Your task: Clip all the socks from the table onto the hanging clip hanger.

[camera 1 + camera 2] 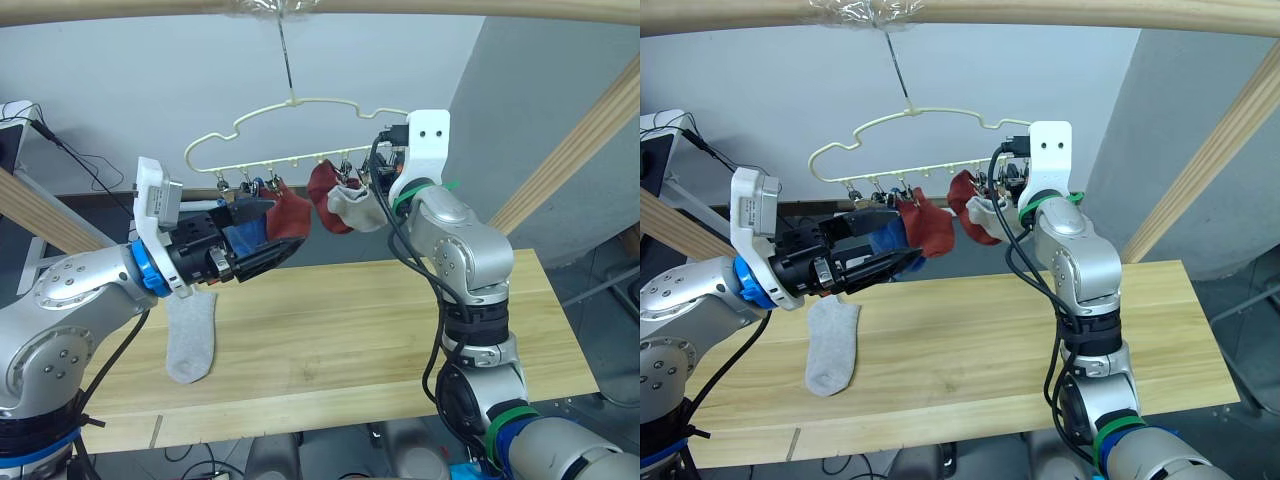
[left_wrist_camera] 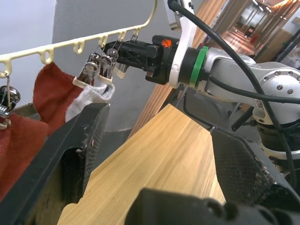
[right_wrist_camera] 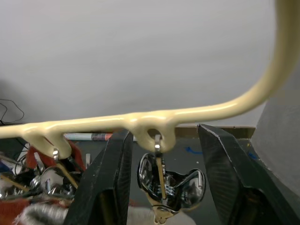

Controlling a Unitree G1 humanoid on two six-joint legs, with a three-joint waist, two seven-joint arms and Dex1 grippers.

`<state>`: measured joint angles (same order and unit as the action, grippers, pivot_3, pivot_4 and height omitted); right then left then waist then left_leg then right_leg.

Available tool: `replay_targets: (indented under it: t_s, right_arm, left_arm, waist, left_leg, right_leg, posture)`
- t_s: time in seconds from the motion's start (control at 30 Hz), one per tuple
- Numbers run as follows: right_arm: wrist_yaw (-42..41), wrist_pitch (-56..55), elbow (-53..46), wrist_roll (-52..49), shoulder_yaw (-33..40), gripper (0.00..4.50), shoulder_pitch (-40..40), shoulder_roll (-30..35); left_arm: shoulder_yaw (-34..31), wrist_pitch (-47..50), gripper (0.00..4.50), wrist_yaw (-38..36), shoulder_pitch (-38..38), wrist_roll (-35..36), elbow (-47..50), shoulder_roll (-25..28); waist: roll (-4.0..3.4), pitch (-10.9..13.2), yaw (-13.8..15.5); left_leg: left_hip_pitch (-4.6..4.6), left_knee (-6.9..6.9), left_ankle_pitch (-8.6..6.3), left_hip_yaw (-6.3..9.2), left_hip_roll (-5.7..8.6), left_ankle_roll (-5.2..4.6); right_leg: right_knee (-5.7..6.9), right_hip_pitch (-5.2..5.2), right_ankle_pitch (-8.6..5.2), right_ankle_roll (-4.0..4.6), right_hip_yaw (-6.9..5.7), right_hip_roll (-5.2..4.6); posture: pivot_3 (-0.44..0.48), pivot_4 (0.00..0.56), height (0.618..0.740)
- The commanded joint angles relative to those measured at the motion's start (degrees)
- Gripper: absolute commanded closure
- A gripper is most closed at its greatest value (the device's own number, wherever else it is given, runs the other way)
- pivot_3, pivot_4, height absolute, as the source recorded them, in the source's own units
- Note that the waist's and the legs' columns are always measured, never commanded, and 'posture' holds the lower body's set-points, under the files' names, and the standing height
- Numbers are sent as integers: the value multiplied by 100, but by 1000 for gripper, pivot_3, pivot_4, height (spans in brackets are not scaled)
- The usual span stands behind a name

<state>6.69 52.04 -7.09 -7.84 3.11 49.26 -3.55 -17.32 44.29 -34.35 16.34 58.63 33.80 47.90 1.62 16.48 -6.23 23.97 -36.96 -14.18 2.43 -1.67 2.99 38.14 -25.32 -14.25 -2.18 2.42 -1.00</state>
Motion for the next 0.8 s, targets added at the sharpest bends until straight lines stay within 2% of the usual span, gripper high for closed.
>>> replay_targets:
  t_s: [0.03, 0.47, 0.57, 0.6, 0.73, 0.8]
  right_arm:
    - [33, -164, -76, 15, 12, 2270, 164, -43]
    - [126, -421, 198, 45, 53, 2270, 293, -74]
    - [143, -487, 238, 66, 49, 2842, 315, -44]
    - [156, -496, 244, 74, 49, 3296, 315, -40]
    - [178, -518, 245, 76, 48, 4371, 313, -40]
    - [180, -528, 243, 80, 45, 4479, 312, -40]
  left_arm:
    - [-167, -127, 492, 25, -37, 10, 220, 1]
    - [-180, -133, 492, 84, -49, 1, 266, 16]
    - [-164, -148, 492, 73, -40, -22, 256, 27]
    - [-164, -149, 492, 72, -40, -22, 253, 26]
    - [-165, -150, 492, 74, -48, -24, 255, 27]
    - [-167, -149, 492, 74, -54, -27, 252, 30]
  waist:
    - [0, 0, 2]
    - [0, 0, 23]
    - [0, -1, 23]
    - [0, -1, 24]
    - [0, -1, 25]
    - [1, -1, 30]
  left_leg:
    - [0, 0, 0, 0, 0, 0]
    - [1, 0, 0, -1, 0, 0]
    - [0, 0, 0, 0, 0, 0]
    - [0, 0, 0, 0, 0, 0]
    - [0, -1, 0, -1, 0, 0]
    - [0, -1, 0, 0, 0, 0]
  right_leg:
    - [0, 0, 0, 0, 0, 0]
    - [0, 0, 0, 0, 0, -1]
    - [1, 0, 0, 0, -1, -1]
    - [1, 0, 0, 0, -1, -1]
    - [1, 0, 0, 1, 0, -1]
    - [2, 0, 0, 1, -1, -1]
  posture:
    - [-104, 297, 740]
    - [-99, 293, 740]
    - [-100, 288, 740]
    - [-100, 288, 740]
    - [-101, 286, 740]
    - [-103, 287, 740]
